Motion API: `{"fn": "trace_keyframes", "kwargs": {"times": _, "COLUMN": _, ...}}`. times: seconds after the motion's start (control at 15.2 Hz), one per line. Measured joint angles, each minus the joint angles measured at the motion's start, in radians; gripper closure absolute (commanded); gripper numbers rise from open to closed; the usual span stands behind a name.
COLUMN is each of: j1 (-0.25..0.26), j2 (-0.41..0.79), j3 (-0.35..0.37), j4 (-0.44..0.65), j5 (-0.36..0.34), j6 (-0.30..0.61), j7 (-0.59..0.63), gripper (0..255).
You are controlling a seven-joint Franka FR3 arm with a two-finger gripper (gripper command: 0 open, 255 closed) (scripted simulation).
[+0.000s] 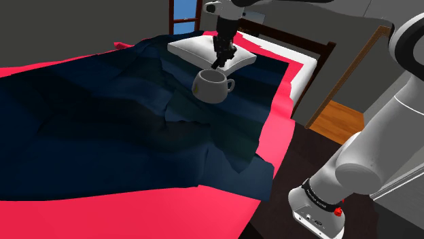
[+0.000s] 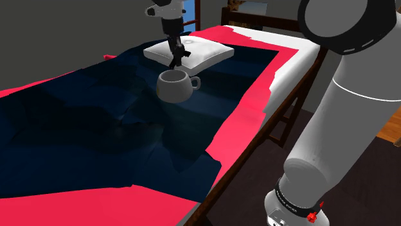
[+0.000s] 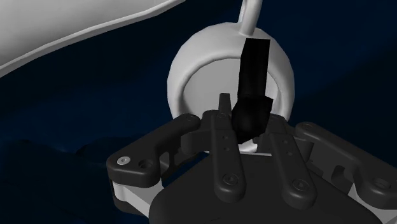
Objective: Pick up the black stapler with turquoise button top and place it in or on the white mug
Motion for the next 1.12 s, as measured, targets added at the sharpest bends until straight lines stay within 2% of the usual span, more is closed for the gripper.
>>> {"fn": "trace_keyframes", "kwargs": {"times": 0.4, "j1": -0.001, "j2": -0.003, "j3": -0.001, "j4": -0.083, "j5": 0.000, "j6": 0.080, "j7": 0.002, "gripper": 255}}
{"fn": "trace_keyframes", "kwargs": {"times": 0.79, "j1": -0.001, "j2": -0.001, "j3": -0.001, "j4": -0.091, "j5": -0.001, "j6": 0.091, "j7": 0.003, "gripper": 255}}
{"fn": "trace_keyframes", "kwargs": {"times": 0.86, "j1": -0.001, "j2": -0.001, "j3": -0.001, "j4": -0.091, "j5": -0.001, "j6": 0.091, "j7": 0.003, "gripper": 0}}
{"fn": "trace_keyframes", "kwargs": {"times": 1.12, "j1": -0.001, "j2": -0.001, "j3": -0.001, "j4": -0.091, "j5": -0.001, "j6": 0.091, "j7": 0.003, "gripper": 0}}
